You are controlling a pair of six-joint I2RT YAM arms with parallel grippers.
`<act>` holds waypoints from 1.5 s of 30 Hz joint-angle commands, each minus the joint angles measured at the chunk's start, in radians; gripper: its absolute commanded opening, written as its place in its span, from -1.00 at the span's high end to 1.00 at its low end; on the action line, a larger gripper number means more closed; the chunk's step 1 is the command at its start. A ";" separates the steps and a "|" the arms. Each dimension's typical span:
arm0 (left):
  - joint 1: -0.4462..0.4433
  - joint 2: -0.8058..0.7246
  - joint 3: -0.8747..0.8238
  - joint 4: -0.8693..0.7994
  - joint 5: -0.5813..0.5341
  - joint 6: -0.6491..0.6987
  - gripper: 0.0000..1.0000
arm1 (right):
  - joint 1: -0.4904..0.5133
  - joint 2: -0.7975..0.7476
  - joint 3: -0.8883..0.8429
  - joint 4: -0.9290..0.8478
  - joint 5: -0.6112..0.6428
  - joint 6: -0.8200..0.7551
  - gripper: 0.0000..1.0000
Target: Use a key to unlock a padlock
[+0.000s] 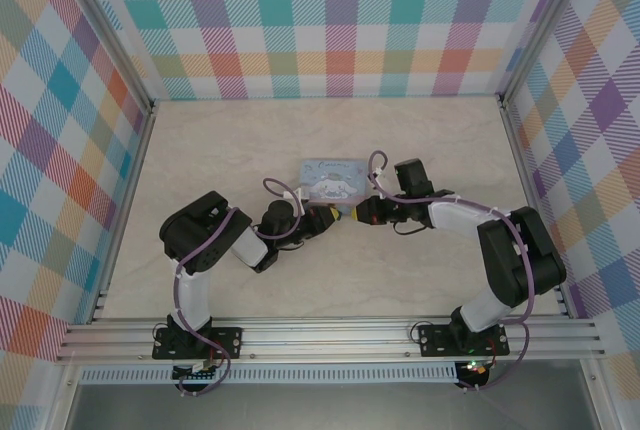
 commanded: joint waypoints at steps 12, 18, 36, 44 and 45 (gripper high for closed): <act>-0.006 -0.026 -0.013 -0.134 -0.058 -0.032 0.43 | 0.018 -0.029 -0.059 -0.001 0.049 -0.057 0.99; -0.025 0.031 -0.013 -0.042 -0.093 -0.097 0.39 | 0.018 -0.055 -0.060 0.011 0.058 -0.057 0.99; -0.080 -0.051 -0.073 -0.118 -0.302 -0.099 0.09 | 0.002 0.009 0.094 0.047 0.041 -0.050 0.97; -0.067 -0.079 -0.059 -0.151 -0.290 -0.074 0.07 | 0.000 0.141 0.256 -0.003 0.067 -0.074 0.97; -0.065 -0.077 -0.060 -0.150 -0.287 -0.074 0.07 | -0.004 0.152 0.273 -0.009 0.075 -0.078 0.97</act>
